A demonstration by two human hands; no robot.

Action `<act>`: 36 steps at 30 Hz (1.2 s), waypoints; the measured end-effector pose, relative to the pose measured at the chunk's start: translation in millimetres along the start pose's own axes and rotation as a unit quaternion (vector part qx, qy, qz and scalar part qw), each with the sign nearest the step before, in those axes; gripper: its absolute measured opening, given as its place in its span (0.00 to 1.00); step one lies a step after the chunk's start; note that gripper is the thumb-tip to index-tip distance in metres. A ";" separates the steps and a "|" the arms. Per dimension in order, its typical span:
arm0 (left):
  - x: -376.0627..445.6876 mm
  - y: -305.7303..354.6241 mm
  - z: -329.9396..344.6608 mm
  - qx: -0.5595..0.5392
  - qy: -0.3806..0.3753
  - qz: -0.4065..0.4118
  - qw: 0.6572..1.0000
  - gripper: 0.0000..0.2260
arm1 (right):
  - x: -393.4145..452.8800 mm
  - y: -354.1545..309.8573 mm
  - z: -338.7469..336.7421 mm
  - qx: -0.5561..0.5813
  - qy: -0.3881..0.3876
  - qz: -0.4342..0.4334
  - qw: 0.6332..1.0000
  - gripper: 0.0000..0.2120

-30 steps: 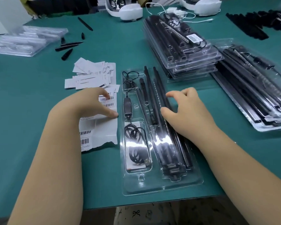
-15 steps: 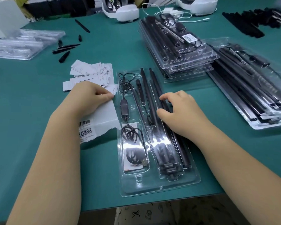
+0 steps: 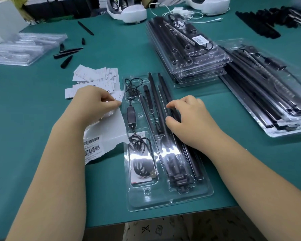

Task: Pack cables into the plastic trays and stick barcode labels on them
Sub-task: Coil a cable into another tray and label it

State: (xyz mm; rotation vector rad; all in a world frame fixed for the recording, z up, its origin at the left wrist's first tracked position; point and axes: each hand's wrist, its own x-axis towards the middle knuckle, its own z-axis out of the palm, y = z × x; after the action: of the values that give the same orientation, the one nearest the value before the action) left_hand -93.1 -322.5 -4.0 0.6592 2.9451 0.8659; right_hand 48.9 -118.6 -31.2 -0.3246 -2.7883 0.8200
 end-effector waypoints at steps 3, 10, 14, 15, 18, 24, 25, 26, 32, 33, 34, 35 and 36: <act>0.0 0.4 0.9 0.019 0.005 0.001 1.000 0.08 | 0.2 0.6 -0.8 0.007 -0.004 0.001 1.000 0.18; -2.0 -5.3 -5.2 -0.004 -0.122 -0.013 0.992 0.07 | -0.9 0.7 -0.6 0.019 -0.001 -0.008 1.000 0.17; -1.8 -5.9 -5.6 -0.014 -0.123 -0.005 0.992 0.12 | -0.1 -6.7 -2.4 0.044 0.016 -0.035 0.998 0.13; -0.9 -6.6 -4.7 -0.019 -0.116 -0.004 0.993 0.11 | 1.2 -9.7 -3.6 0.046 0.015 -0.044 0.998 0.13; 0.9 -9.1 -2.4 -0.030 -0.101 0.005 0.994 0.07 | 8.1 -20.6 -8.9 0.035 -0.006 -0.080 0.996 0.11; 2.8 -10.6 -1.1 -0.055 -0.069 -0.004 0.996 0.03 | 30.2 -50.3 -5.6 -0.024 -0.077 -0.141 0.987 0.11; 3.6 -10.8 -1.2 -0.058 -0.062 -0.007 0.996 0.03 | 32.8 -54.9 -2.5 -0.027 -0.090 -0.159 0.983 0.11; 4.1 -10.8 -1.5 -0.055 -0.059 -0.007 0.997 0.04 | 33.9 -59.0 1.2 -0.025 -0.110 -0.183 0.977 0.13; 5.2 -13.4 -3.8 -0.020 -0.067 -0.034 0.997 0.06 | 26.9 -60.9 23.4 -0.069 -0.189 -0.270 0.942 0.27; 5.3 -13.4 -4.4 -0.016 -0.062 -0.039 0.997 0.06 | 26.3 -59.5 24.9 -0.073 -0.184 -0.277 0.940 0.25; 5.2 -12.9 -5.6 -0.010 -0.057 -0.043 0.997 0.06 | 26.1 -59.1 25.8 -0.071 -0.178 -0.285 0.939 0.22; 4.7 -11.9 -7.0 -0.005 -0.051 -0.044 0.998 0.06 | 26.1 -59.6 26.5 -0.068 -0.172 -0.291 0.938 0.19; 4.2 -10.7 -8.7 -0.001 -0.047 -0.045 0.998 0.06 | 26.3 -60.8 27.5 -0.067 -0.165 -0.295 0.939 0.16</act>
State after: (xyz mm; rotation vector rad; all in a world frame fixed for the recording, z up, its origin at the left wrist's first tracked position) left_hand -102.1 -333.4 -1.7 0.5475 2.8650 0.8067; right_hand 7.4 -175.3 -16.5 0.6675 -2.9740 0.5711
